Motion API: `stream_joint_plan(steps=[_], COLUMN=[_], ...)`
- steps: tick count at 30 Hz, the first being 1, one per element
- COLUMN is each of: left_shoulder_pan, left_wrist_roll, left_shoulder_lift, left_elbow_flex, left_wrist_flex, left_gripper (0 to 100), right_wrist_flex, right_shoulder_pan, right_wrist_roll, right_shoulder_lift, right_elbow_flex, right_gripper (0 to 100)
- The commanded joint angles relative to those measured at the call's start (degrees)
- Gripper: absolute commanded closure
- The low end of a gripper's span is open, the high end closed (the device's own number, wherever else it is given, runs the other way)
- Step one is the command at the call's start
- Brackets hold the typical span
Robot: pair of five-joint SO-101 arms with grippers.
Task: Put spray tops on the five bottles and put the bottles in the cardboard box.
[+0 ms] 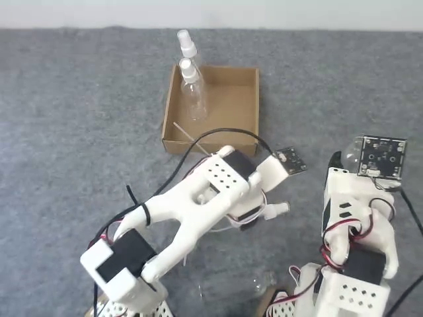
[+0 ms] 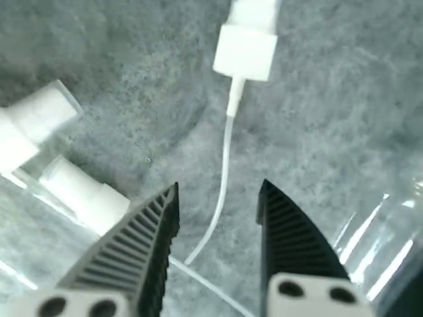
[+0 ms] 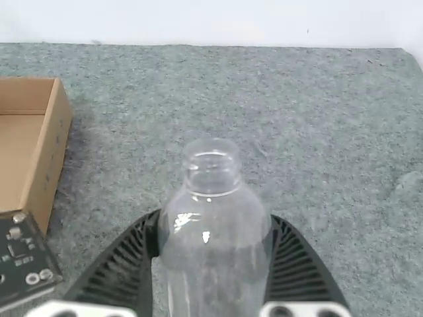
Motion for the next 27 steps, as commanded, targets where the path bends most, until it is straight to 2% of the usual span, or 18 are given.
stream_joint_plan(steps=[1, 3, 9, 17, 23, 27], left_shoulder_pan=[-0.44, -0.35, -0.09, 0.26, 3.96, 4.31], left_wrist_roll=[-3.34, -3.78, -3.60, -3.52, -3.52, -0.70], left_shoulder_lift=[-0.44, -0.35, 0.09, 6.42, 5.80, 5.19], left_elbow_flex=[-5.58, -5.85, -5.23, -5.58, -5.23, -5.23], left_wrist_flex=[2.90, 2.37, -5.71, -14.24, -14.86, -15.30], left_gripper=[82, 82, 82, 82, 82, 82], right_wrist_flex=[-1.63, -1.63, -1.80, -1.98, -2.07, -2.07], right_shoulder_pan=[-0.40, -0.22, 0.04, 0.13, 1.80, 2.15], right_wrist_roll=[0.18, 0.18, 0.18, 0.26, 0.26, 0.26], right_shoulder_lift=[-0.48, -0.48, -0.66, -1.01, -1.01, -1.01], right_elbow_flex=[-0.88, -0.88, -0.88, -0.88, -0.88, -0.97], right_gripper=[92.9, 92.9, 92.9, 92.9, 92.9, 92.9])
